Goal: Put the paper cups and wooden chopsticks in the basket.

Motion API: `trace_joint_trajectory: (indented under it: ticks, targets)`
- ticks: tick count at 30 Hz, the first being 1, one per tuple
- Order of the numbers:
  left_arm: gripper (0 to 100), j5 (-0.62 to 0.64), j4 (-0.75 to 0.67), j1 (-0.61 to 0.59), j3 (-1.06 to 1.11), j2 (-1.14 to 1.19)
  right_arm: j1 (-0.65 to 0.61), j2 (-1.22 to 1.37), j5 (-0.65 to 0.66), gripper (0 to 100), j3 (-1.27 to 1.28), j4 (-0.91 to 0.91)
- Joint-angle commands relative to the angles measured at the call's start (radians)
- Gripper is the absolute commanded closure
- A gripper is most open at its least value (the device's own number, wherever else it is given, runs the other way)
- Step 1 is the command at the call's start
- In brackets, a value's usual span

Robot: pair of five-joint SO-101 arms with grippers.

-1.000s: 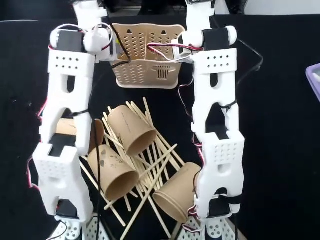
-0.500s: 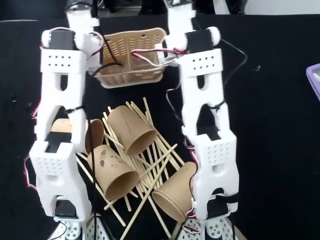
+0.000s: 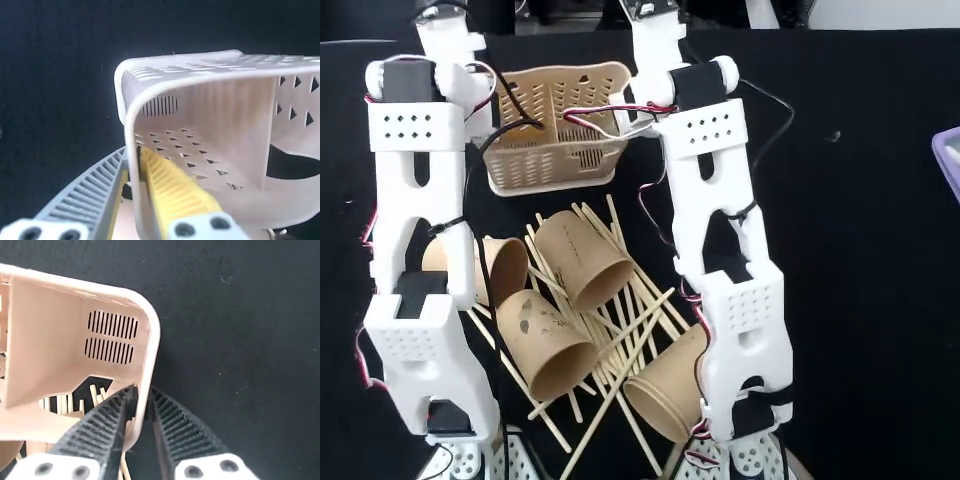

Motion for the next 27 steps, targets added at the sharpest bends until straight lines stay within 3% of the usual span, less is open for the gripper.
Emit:
trace_joint_trajectory:
  ticks: [1, 10, 17, 23, 27]
  targets:
    - [97, 0.012, -0.069, -0.067, -0.018, -0.028, 0.017, -0.03, 0.032, 98.8, -0.013, -0.089]
    - [97, 0.012, -0.157, -0.085, 0.005, -0.015, 0.061, -0.03, 0.083, 98.8, -0.015, -0.16]
    - [97, 0.012, -0.249, -0.077, 0.208, -0.017, 0.094, 0.008, 0.124, 98.8, 0.002, -0.203]
    - [97, 0.006, -0.269, -0.088, 0.321, -0.029, 0.092, 0.041, 0.15, 98.8, 0.002, -0.126]
    - [97, 0.005, -0.216, -0.087, 0.275, -0.029, 0.095, 0.035, 0.164, 98.8, -0.018, -0.052]
